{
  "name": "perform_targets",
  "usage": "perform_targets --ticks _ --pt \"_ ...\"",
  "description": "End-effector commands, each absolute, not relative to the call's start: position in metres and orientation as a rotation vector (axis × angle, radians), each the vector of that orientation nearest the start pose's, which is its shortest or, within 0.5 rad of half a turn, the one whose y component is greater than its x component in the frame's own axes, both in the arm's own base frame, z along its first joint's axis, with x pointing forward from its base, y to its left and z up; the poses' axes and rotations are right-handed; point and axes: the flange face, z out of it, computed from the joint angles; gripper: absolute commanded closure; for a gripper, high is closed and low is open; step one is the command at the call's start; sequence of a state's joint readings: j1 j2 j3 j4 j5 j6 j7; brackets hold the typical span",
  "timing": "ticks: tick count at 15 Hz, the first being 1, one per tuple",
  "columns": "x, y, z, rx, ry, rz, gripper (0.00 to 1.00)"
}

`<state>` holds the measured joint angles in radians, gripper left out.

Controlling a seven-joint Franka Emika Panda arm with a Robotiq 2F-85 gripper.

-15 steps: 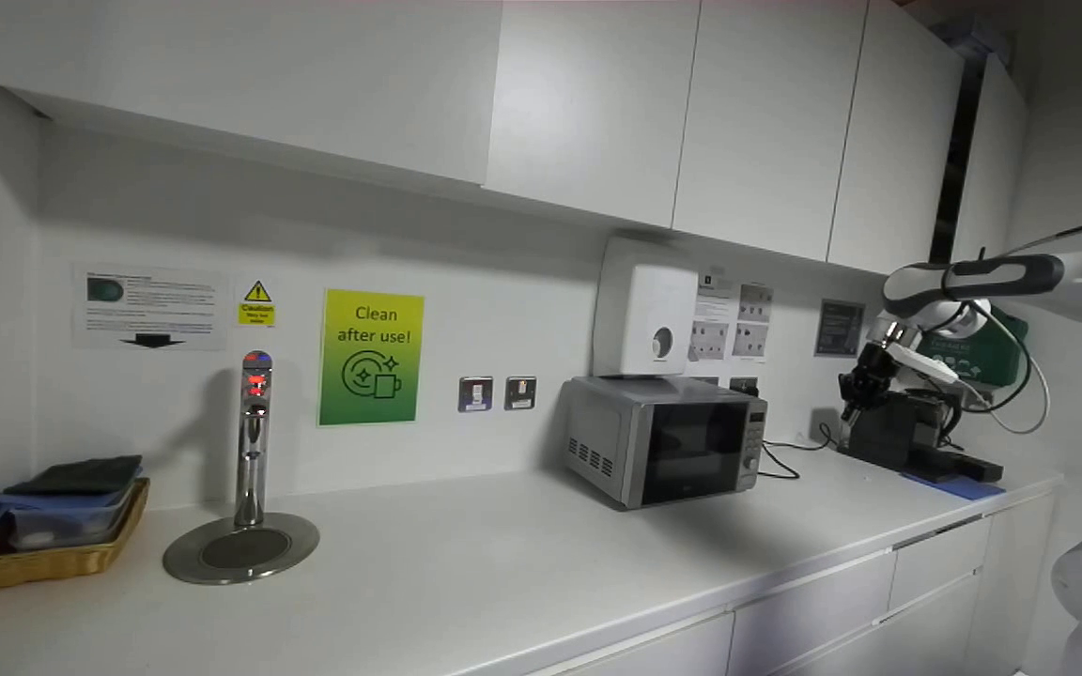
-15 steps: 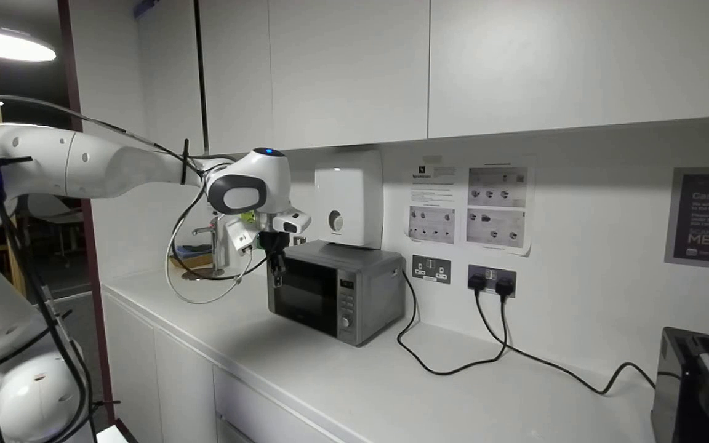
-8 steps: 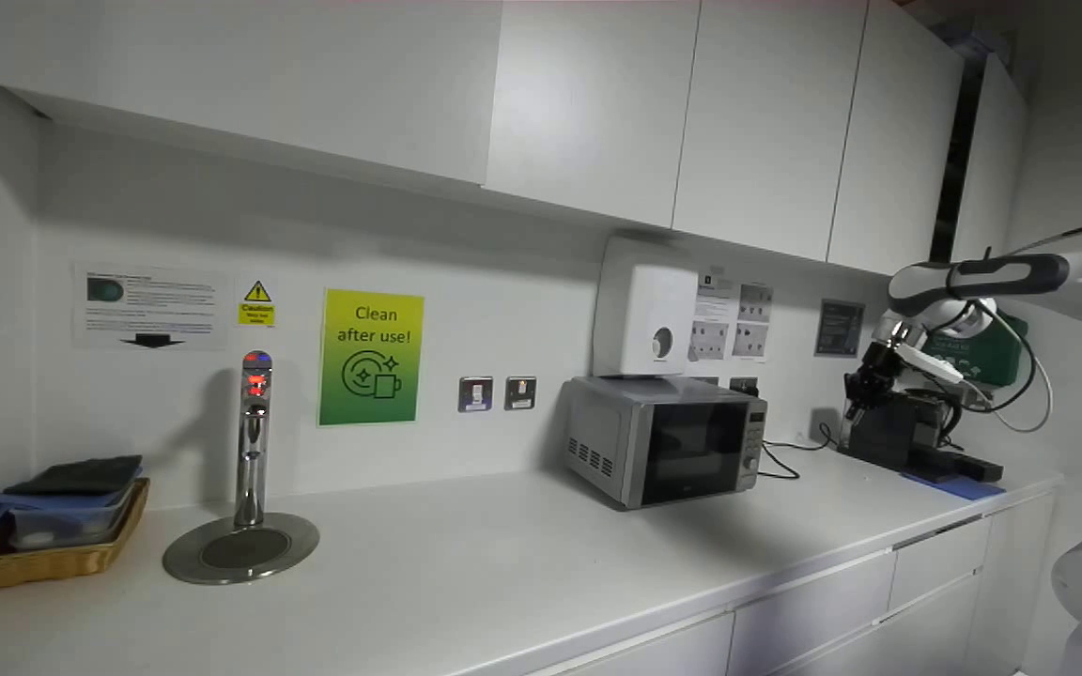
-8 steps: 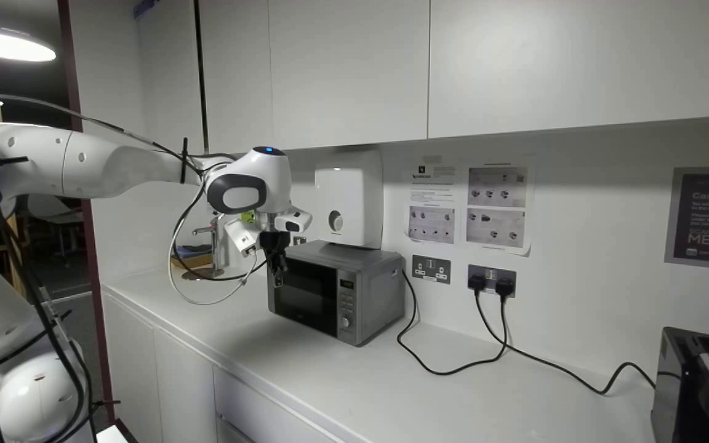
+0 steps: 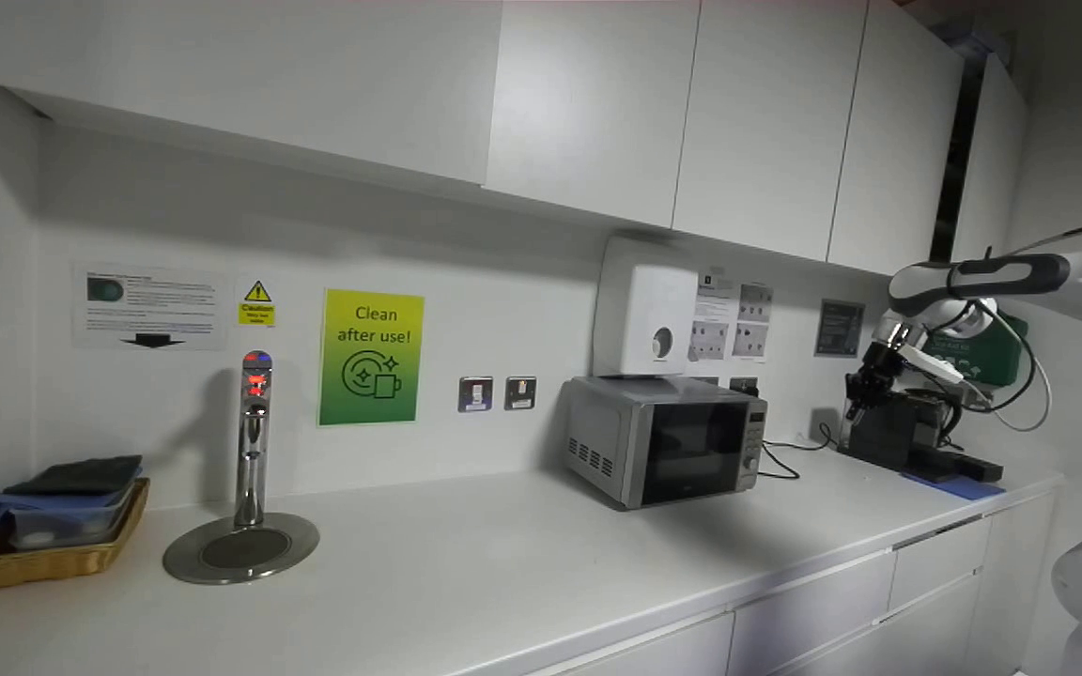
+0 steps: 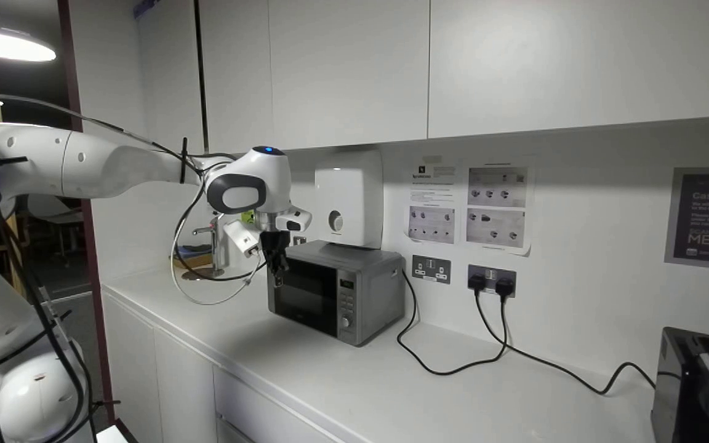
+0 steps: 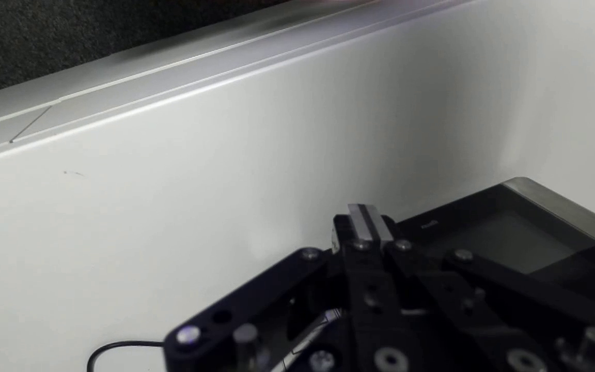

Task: Press a button on the microwave.

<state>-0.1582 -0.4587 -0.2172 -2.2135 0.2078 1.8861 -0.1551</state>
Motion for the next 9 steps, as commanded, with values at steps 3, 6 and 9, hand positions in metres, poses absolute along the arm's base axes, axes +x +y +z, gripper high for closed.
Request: perform_targets --ticks 3,6,9 --pt "0.3912 -0.1581 0.5689 -2.846 0.304 -0.284 1.00" --pt "0.3912 -0.1581 0.5683 -2.842 0.310 -0.287 0.65" --pt "0.3911 -0.1578 0.5676 -2.838 0.318 -0.286 0.43"
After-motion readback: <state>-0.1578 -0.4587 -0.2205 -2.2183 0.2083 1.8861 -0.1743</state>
